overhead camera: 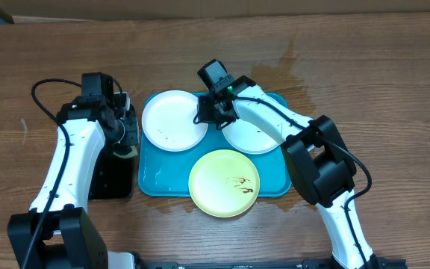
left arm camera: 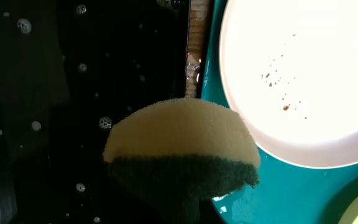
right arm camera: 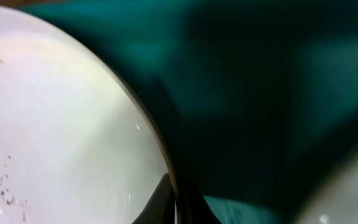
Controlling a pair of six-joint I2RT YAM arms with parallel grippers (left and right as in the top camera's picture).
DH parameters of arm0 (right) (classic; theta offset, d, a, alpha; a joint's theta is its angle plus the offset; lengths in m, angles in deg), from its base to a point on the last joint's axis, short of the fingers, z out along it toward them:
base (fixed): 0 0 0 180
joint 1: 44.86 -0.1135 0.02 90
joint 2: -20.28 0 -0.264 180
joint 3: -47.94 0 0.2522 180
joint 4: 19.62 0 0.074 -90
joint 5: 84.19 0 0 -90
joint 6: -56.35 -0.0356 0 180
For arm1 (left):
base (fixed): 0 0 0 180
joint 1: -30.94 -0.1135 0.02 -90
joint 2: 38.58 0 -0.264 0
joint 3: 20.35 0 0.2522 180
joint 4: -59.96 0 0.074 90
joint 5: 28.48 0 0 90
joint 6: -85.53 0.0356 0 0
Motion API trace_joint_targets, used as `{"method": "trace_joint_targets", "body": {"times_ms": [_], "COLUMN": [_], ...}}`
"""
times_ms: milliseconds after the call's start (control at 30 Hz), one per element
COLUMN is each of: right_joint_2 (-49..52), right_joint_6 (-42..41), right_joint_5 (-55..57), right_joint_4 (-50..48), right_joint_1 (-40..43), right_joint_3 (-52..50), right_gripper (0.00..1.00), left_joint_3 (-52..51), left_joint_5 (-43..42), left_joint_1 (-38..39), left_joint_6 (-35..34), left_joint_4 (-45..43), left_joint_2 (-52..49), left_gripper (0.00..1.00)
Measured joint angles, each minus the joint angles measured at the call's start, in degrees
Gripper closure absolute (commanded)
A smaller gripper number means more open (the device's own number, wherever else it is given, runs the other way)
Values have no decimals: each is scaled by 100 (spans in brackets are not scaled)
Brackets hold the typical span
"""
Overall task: Clean dirty plates on tray and stack at the side
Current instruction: 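Grasp the right white plate's rim with the right gripper, then dip and wet the sponge in the black soapy tray with the left gripper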
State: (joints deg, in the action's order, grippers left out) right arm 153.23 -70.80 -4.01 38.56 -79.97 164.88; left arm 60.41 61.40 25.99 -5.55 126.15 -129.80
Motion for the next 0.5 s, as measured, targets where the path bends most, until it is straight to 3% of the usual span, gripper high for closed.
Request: {"method": "trace_joint_targets", "body": {"times_ms": [133,267,400,500], "right_joint_2": [-68,-68,-66,-63], "right_joint_6": [-1145,-1381,-1134,-507], "right_joint_5": [-240,-352,-323,-310], "right_joint_4": [522,428,243,229], "right_joint_1": [26,-13,-28,13], "right_joint_3": [2,0,0,42], "right_gripper": [96,94,67,59], "left_joint_3": [0,0,0,0], "left_joint_5": [11,306,629,732], "left_joint_1": [0,0,0,0], "left_joint_6": [2,4,94,223], "left_joint_4": [-28,-105,-330,-407], "left_joint_2": [0,0,0,0], "left_gripper": [96,93,92,93]}}
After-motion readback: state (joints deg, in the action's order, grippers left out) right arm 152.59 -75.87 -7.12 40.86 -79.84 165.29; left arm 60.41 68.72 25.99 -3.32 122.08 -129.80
